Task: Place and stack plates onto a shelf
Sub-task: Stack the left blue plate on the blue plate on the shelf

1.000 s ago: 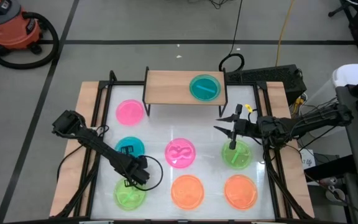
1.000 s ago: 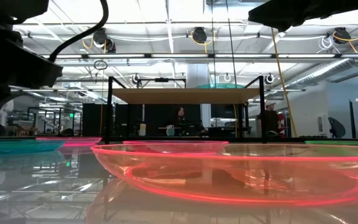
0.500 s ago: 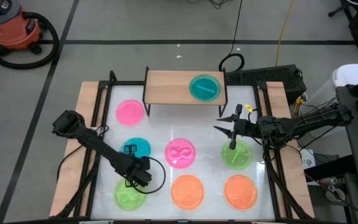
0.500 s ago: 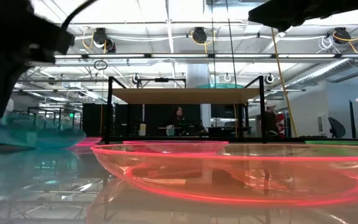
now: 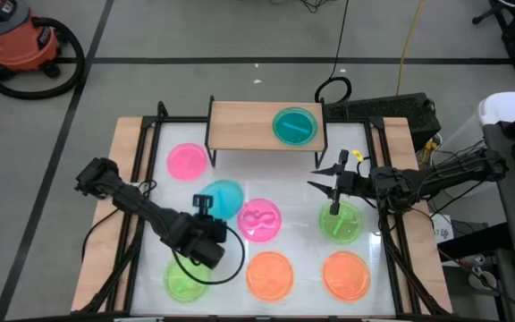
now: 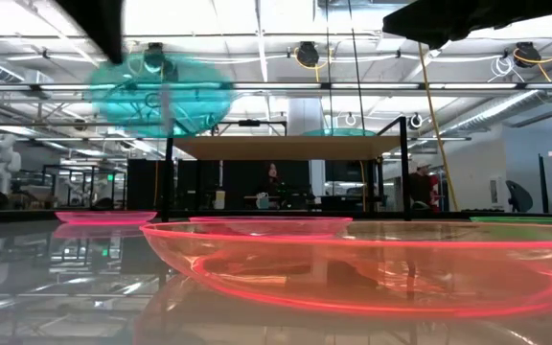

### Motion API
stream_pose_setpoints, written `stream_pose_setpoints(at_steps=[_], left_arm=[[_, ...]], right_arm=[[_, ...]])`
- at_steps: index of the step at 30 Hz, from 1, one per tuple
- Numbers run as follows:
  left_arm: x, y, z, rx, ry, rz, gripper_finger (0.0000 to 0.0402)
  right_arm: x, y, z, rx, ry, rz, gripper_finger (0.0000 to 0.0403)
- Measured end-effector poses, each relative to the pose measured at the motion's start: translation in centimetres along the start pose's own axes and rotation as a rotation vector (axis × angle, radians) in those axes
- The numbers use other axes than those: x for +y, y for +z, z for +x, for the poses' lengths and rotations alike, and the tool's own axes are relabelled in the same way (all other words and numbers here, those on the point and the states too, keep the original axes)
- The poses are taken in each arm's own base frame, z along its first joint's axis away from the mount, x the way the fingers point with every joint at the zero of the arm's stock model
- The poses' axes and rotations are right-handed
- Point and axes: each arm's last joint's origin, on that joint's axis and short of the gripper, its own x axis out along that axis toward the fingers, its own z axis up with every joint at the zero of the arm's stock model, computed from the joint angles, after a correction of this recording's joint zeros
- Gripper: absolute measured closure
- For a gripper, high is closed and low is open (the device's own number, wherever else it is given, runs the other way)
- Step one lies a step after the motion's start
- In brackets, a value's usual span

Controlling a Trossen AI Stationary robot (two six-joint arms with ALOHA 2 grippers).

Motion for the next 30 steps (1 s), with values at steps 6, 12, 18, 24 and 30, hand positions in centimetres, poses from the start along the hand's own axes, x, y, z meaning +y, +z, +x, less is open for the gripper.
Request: stream_pose_setpoints(at_steps=[6, 12, 18, 24, 30], left_arm=[[4.1, 2.1, -0.1, -0.078, 0.196, 0.107, 0.0401], [11.1, 4.6, 2.4, -0.104, 0.3, 0.1, 0.0401], [17.7, 6.6, 4.3, -0.247, 0.357, 0.202, 0.0401], [22.2, 7.2, 5.0, -0.356, 0.442, 0.274, 0.0401], [24.5, 7.4, 5.7, -0.488, 0.404, 0.264, 0.0401]], right_arm=[[0.0, 0.0, 0.0, 0.0, 0.0, -0.003, 0.028], [0.0, 0.0, 0.0, 0.0, 0.0, -0.003, 0.028], [0.0, 0.0, 0.0, -0.001, -0.001, 0.001, 0.028], [-0.1, 0.1, -0.1, -0.006, -0.002, -0.019, 0.028], [-0.1, 0.1, -0.1, -0.008, -0.002, -0.026, 0.028]])
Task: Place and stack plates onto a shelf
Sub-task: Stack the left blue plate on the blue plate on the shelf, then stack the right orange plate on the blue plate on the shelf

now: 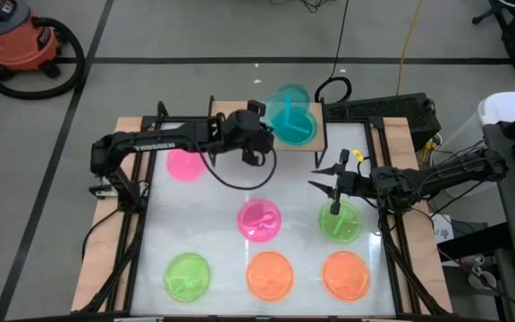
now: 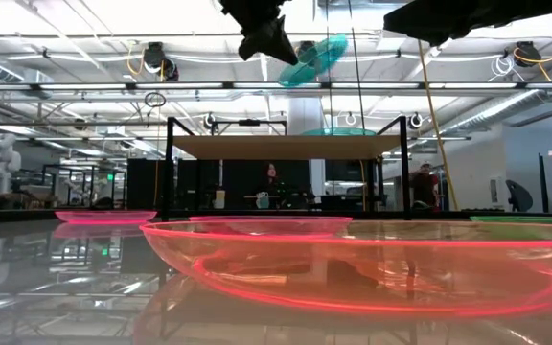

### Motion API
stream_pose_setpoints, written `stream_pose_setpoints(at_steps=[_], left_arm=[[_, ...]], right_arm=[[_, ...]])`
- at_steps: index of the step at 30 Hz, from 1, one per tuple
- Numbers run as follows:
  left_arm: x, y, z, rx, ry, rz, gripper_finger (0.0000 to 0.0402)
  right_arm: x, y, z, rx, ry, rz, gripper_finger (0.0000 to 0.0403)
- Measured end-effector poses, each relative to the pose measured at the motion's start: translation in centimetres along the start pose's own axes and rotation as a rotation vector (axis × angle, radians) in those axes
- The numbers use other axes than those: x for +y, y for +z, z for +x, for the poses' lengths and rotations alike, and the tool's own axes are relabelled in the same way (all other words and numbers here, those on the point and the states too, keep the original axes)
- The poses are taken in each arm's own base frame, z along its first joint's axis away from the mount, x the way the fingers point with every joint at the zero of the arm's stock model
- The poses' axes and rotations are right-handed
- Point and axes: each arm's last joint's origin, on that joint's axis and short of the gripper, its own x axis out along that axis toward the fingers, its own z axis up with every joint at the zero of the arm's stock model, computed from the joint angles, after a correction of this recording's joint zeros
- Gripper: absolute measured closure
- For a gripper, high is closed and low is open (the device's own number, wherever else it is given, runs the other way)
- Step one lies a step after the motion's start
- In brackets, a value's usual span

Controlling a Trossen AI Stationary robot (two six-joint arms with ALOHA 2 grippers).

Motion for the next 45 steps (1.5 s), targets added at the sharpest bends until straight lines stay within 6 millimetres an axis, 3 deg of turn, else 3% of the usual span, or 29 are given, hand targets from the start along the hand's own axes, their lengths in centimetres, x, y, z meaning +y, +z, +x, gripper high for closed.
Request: stream_pose_setpoints(at_steps=[10, 19, 34, 38, 42, 45], left_arm=[[-1.7, -0.8, 4.5, 0.048, -0.046, 0.094, 0.0401], [-3.2, -1.1, 6.9, 0.063, -0.084, 0.127, 0.0396], [-3.1, -0.5, 7.0, 0.069, -0.008, 0.096, 0.0264], [-2.6, 0.6, 4.8, 0.121, 0.097, 0.044, 0.025], [-0.3, 1.9, -0.7, 0.022, 0.163, -0.111, 0.0248], [1.3, 1.6, -5.0, -0.088, 0.166, -0.279, 0.0248]], right_arm=[[-0.1, 0.4, -0.3, -0.03, -0.004, -0.006, 0.028], [-0.3, 0.6, -0.7, -0.041, -0.004, -0.006, 0.028], [-0.3, 0.5, -0.7, -0.029, -0.002, -0.007, 0.028], [-0.2, 0.2, -0.7, -0.003, 0.004, -0.005, 0.028], [-0.1, -0.1, -0.7, 0.027, 0.01, 0.013, 0.028], [-0.1, -0.5, -0.7, 0.06, 0.017, 0.024, 0.028]])
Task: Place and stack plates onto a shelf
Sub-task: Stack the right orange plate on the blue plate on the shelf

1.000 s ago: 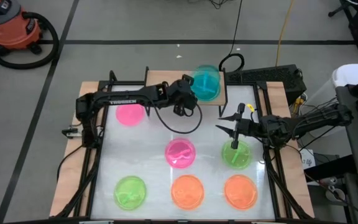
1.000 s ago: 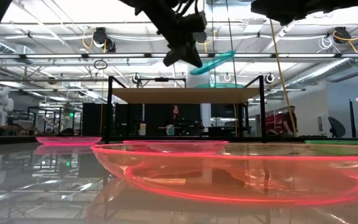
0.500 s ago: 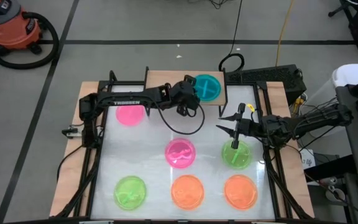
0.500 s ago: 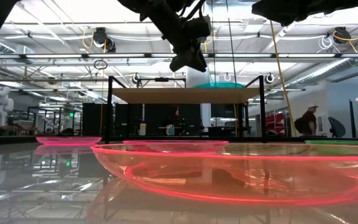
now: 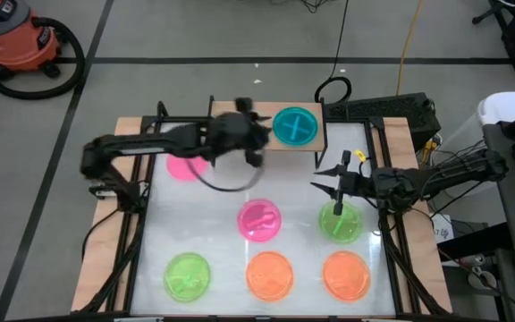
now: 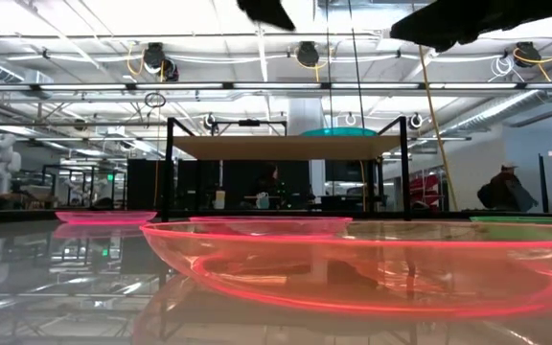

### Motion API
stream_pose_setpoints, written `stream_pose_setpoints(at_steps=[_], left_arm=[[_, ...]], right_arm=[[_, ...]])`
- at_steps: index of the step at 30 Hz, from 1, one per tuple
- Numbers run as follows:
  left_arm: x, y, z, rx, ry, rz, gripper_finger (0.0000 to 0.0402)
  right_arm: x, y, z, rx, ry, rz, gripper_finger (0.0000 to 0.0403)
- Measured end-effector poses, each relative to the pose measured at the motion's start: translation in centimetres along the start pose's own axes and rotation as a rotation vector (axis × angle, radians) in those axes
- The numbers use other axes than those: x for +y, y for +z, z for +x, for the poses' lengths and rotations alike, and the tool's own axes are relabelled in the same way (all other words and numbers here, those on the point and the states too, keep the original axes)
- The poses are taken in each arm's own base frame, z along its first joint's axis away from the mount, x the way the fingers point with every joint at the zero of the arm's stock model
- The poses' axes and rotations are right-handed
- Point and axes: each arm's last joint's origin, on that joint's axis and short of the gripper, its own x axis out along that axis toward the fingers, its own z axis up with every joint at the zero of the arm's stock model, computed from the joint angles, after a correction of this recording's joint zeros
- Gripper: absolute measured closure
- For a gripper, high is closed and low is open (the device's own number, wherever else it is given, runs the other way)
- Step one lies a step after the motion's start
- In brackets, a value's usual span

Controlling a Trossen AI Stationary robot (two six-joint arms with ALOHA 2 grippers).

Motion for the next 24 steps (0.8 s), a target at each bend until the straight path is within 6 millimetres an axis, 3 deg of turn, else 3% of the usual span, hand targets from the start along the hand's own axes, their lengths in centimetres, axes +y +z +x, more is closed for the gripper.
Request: stream_pose_setpoints(at_steps=[3, 5, 10, 14, 18, 24], left_arm=[[1.4, -0.4, -3.8, -0.104, -0.028, -0.168, 0.0248], [1.3, -1.1, -5.8, -0.186, -0.039, -0.269, 0.0248], [-2.6, -5.2, -8.8, -0.33, -0.065, -0.404, 0.0248], [-5.5, -8.1, -10.2, -0.491, -0.049, -0.543, 0.0248], [-7.8, -10.4, -10.5, -0.591, -0.039, -0.635, 0.0248], [-10.5, -12.6, -10.0, -0.544, -0.103, -0.644, 0.0248]], right_arm=[[0.1, -0.4, 0.0, 0.034, 0.007, 0.028, 0.028], [0.1, -0.6, 0.0, 0.059, 0.012, 0.055, 0.028], [0.4, -0.9, 0.0, 0.08, 0.084, 0.114, 0.028], [0.8, -0.7, 0.4, 0.049, 0.167, 0.11, 0.028], [1.0, -0.4, 1.2, 0.005, 0.135, 0.107, 0.028], [1.6, -1.3, 2.7, 0.057, 0.143, 0.155, 0.028]])
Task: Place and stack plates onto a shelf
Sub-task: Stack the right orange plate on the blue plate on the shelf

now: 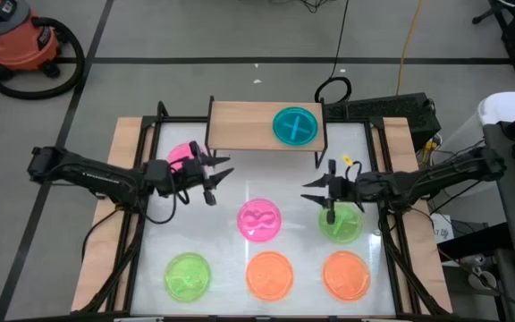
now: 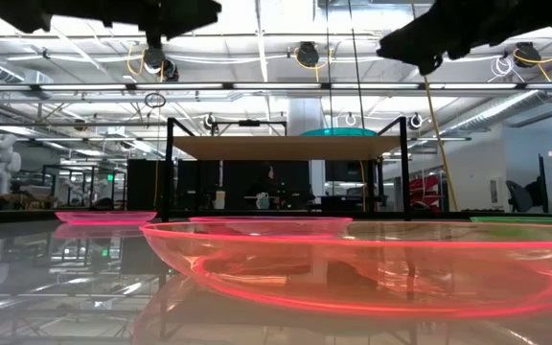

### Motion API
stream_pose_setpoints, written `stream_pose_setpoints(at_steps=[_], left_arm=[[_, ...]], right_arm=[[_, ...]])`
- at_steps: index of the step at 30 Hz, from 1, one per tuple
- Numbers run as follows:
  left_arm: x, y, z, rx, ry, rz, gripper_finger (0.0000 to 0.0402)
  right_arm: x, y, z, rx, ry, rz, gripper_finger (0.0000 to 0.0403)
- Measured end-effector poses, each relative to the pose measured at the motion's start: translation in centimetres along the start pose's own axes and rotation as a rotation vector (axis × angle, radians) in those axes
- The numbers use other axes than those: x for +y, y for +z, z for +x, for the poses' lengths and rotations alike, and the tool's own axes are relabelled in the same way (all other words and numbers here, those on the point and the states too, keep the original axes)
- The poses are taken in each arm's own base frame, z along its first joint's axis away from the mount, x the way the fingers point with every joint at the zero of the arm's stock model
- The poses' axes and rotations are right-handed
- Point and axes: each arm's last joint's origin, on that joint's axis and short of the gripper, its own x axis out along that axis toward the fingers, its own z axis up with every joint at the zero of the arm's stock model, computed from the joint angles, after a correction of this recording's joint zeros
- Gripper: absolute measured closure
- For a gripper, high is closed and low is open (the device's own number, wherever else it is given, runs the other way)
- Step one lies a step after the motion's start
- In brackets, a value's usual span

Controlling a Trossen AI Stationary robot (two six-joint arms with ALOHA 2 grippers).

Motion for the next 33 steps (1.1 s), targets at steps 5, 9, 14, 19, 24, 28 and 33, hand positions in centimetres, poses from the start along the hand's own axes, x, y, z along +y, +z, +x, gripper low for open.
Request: stream_pose_setpoints(at_steps=[5, 9, 14, 19, 24, 28, 33], left_arm=[[0.0, -0.3, -0.1, 0.003, -0.001, 0.007, 0.0248], [-0.1, -0.2, -0.1, -0.01, -0.003, 0.004, 0.0248], [-0.2, -0.2, -0.1, -0.001, -0.009, 0.008, 0.0248], [-0.2, -0.3, -0.1, 0.003, -0.009, 0.006, 0.0248], [-0.2, -0.3, -0.1, 0.004, -0.01, 0.004, 0.0248], [-0.2, -0.3, -0.1, 0.007, -0.011, -0.012, 0.0248], [-0.2, -0.5, -0.1, 0.025, -0.014, -0.031, 0.0248]], right_arm=[[0.8, 2.1, 0.9, -0.254, 0.228, 0.041, 0.028], [1.0, 1.7, 1.1, -0.222, 0.263, 0.052, 0.028], [1.3, -0.4, 1.9, -0.013, 0.268, 0.136, 0.028], [1.8, -3.6, 2.4, 0.292, 0.249, 0.248, 0.028], [3.2, -4.9, 2.1, 0.435, 0.318, 0.304, 0.028], [4.9, -4.7, 1.5, 0.466, 0.483, 0.354, 0.028], [6.4, -5.3, 0.4, 0.611, 0.659, 0.427, 0.028]])
